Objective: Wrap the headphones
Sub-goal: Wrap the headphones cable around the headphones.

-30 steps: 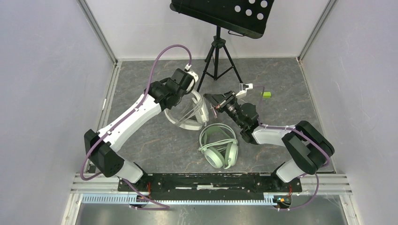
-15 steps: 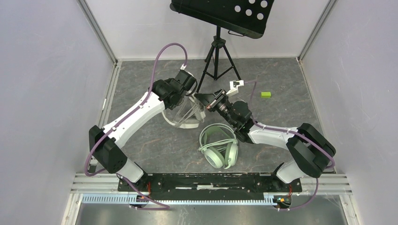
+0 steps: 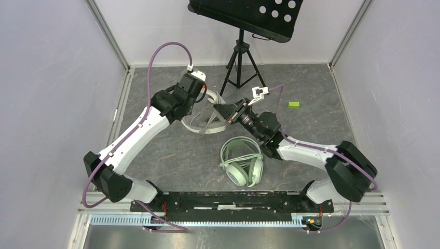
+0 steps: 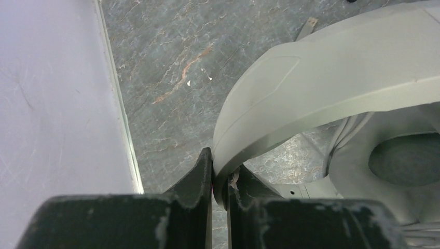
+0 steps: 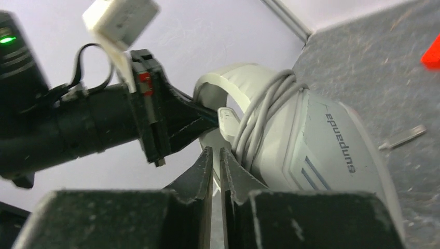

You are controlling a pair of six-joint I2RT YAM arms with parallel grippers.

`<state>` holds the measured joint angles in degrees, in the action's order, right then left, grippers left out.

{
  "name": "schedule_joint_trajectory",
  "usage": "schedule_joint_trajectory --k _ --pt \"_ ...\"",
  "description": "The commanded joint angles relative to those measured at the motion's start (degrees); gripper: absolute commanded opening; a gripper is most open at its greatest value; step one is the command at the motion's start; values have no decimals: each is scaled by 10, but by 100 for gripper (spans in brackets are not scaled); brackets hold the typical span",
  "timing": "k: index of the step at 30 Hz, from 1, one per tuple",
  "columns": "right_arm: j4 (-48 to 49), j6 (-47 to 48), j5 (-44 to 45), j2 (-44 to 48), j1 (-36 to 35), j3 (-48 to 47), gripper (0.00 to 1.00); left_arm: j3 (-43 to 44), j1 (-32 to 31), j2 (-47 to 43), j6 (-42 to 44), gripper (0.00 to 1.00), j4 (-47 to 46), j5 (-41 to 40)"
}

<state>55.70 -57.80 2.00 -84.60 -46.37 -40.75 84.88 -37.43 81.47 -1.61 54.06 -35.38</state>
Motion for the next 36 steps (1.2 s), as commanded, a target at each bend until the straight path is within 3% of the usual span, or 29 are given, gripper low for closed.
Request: schedule_joint_trajectory --k 1,5,10,15,23,28,36 --pt "-66 186 8 99 1 -19 20 3 16 -31 -25 2 -54 37" --pt "-72 329 6 199 4 39 36 9 33 -49 -46 2 -55 81" --pt "-83 497 -66 280 8 109 44 45 43 -66 -70 2 -71 156" --pt "-116 696 -98 293 13 155 49 100 43 -52 -81 2 -70 198" --pt "-81 734 -280 288 97 192 56 176 57 -23 -121 2 -76 259" --pt "-76 787 -382 276 106 199 61 238 59 -7 -151 2 -93 312" --pt "-75 853 -410 199 106 165 63 325 59 17 -162 2 -95 367"
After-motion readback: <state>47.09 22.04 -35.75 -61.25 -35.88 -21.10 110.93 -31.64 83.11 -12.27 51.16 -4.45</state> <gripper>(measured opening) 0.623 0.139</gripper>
